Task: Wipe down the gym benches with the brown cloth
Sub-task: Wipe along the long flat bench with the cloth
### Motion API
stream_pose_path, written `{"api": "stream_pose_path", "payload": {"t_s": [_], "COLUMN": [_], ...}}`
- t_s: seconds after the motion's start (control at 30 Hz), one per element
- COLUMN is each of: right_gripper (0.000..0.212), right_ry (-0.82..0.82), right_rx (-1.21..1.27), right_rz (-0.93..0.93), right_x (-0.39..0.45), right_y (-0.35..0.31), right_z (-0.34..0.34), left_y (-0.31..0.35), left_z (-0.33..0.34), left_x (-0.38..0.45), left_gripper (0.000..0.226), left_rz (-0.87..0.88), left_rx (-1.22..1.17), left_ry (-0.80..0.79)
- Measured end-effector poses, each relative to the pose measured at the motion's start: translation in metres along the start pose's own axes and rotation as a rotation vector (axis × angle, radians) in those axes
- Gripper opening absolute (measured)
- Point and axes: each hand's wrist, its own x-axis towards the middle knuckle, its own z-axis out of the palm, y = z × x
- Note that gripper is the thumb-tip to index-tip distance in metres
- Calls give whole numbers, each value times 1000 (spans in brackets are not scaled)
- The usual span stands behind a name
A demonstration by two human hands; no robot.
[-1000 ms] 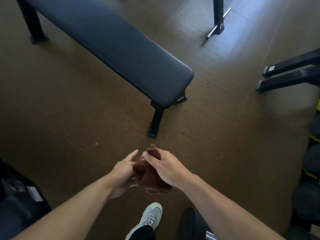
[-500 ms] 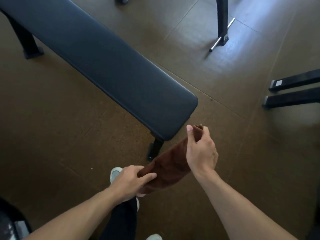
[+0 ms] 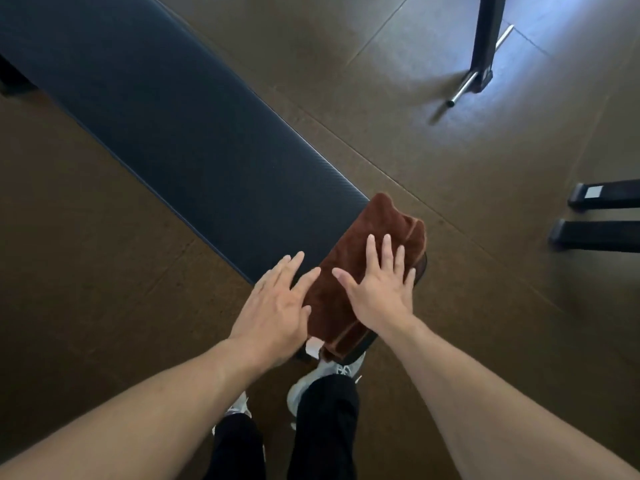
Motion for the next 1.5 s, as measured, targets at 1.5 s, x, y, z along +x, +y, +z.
{"api": "stream_pose_path", "payload": {"t_s": [1.5], "right_gripper": [65], "right_ry": [356], "right_rx": [21], "right_rz": [-223], "right_x": [197], "right_y": [-240], "right_z": [-39], "left_y": [-173], "left_z": [-104], "left_x": [114], "left_gripper": [57], "left_rz": [211], "left_rx": [332], "left_ry": [159]}}
